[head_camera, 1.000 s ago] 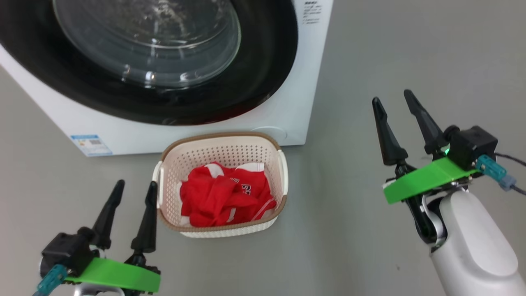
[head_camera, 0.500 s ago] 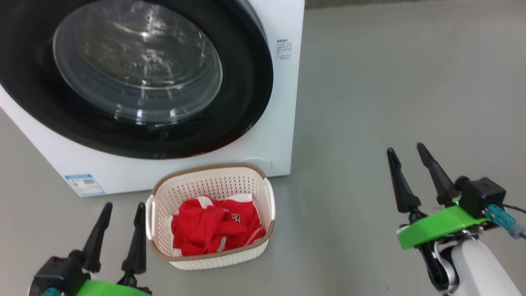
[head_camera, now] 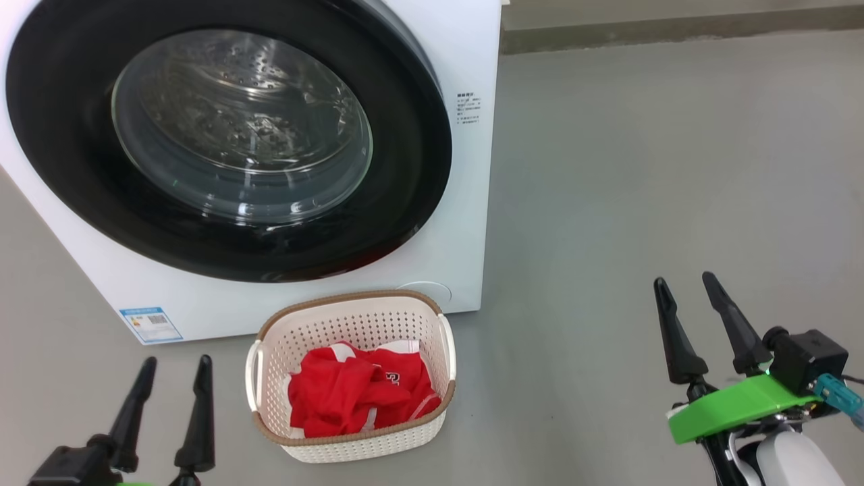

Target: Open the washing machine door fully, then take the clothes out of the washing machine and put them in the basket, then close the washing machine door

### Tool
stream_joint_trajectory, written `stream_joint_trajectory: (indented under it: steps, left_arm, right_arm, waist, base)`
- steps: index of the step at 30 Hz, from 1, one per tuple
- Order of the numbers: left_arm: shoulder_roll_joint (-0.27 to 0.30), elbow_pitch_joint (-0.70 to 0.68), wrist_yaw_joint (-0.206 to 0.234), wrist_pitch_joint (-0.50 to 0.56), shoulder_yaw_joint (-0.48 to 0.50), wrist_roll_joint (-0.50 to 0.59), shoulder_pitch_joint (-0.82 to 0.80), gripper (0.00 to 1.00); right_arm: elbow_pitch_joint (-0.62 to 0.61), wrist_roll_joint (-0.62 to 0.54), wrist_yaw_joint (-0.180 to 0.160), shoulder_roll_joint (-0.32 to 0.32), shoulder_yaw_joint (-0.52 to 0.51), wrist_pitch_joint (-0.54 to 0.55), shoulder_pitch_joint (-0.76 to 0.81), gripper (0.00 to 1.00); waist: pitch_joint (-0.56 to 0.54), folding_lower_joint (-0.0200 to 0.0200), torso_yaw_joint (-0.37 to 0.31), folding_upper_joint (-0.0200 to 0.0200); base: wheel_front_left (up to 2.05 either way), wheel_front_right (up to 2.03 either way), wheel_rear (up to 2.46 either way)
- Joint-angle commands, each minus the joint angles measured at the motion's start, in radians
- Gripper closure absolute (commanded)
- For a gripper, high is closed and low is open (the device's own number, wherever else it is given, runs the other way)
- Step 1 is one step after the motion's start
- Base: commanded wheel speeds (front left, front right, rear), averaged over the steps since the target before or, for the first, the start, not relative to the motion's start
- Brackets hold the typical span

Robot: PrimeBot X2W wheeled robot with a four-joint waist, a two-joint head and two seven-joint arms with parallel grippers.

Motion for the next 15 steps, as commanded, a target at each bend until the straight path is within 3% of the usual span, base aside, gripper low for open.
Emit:
stream_joint_trajectory:
  steps: [1, 15]
  left_arm:
    - [0.018, -0.034, -0.005, -0.009, 0.044, 0.015, -0.017, 0.00]
    - [0.002, -0.055, -0.005, -0.009, 0.078, 0.012, 0.005, 0.00]
  right_arm:
    - [-0.031, 0.013, -0.001, -0.010, 0.018, -0.006, -0.006, 0.00]
    - [-0.027, 0.022, -0.001, -0.018, 0.035, -0.006, 0.018, 0.00]
  waist:
    - [-0.006, 0.0000, 0.001, 0.0000]
    - [-0.025, 0.0000, -0.007, 0.0000]
  base:
    - [0.00, 0.00, 0.00]
    - [0.00, 0.00, 0.00]
